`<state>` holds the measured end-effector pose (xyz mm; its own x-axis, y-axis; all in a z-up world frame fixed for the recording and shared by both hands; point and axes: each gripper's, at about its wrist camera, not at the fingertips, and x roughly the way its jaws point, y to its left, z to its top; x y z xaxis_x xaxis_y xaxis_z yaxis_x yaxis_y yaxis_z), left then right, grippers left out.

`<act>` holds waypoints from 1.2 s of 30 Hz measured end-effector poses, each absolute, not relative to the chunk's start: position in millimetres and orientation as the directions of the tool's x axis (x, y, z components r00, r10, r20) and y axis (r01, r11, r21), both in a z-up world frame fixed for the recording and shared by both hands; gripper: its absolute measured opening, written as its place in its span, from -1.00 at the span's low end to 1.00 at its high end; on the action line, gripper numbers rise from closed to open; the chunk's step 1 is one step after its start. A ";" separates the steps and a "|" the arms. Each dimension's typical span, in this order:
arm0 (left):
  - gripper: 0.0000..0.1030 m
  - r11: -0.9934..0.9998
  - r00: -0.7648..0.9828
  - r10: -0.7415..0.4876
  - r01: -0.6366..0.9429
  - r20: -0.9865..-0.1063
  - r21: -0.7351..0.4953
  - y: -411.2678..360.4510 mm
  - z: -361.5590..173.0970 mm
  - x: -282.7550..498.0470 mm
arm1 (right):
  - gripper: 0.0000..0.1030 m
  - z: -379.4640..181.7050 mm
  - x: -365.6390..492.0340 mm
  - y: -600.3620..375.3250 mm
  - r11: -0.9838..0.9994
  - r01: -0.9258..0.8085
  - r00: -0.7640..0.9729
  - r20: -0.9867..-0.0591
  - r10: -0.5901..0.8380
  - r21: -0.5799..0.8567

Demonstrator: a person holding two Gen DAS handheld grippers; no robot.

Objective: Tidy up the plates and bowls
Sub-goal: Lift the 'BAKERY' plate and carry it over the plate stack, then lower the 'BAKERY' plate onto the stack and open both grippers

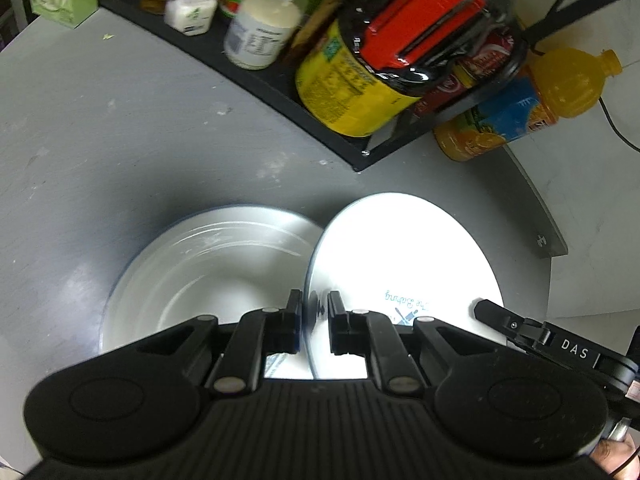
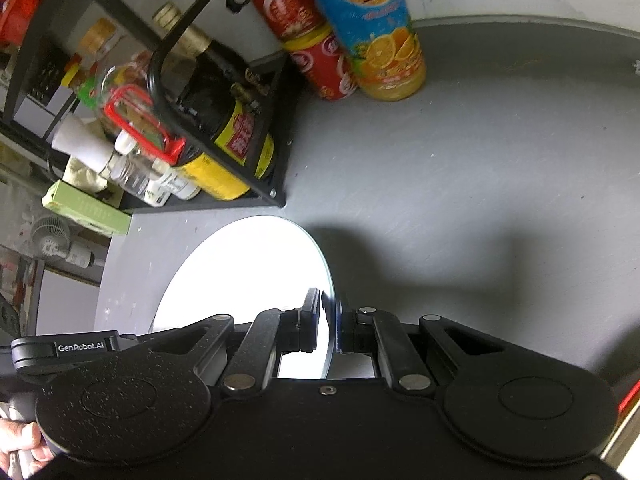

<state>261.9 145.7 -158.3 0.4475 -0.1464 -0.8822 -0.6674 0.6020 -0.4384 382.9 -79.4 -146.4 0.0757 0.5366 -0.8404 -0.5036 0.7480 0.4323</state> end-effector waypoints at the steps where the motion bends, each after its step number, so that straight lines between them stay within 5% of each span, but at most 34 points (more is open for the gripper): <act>1: -0.81 0.598 0.447 -0.146 -0.671 -0.883 -0.438 146.8 -159.3 259.1 | -0.84 -148.0 381.6 -78.1 0.748 -0.504 0.071 -0.842 0.535 0.432; 36: -0.72 0.586 0.342 -0.142 -0.727 -0.929 -0.357 160.0 -199.3 206.0 | -0.81 -172.6 322.4 -40.3 0.734 -0.583 0.070 -0.879 0.472 0.348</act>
<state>206.0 160.0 -199.3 0.3419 -0.1423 -0.9289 -0.7273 0.5859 -0.3575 322.4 -40.3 -172.6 0.0696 0.4721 -0.8788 -0.5827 0.7343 0.3483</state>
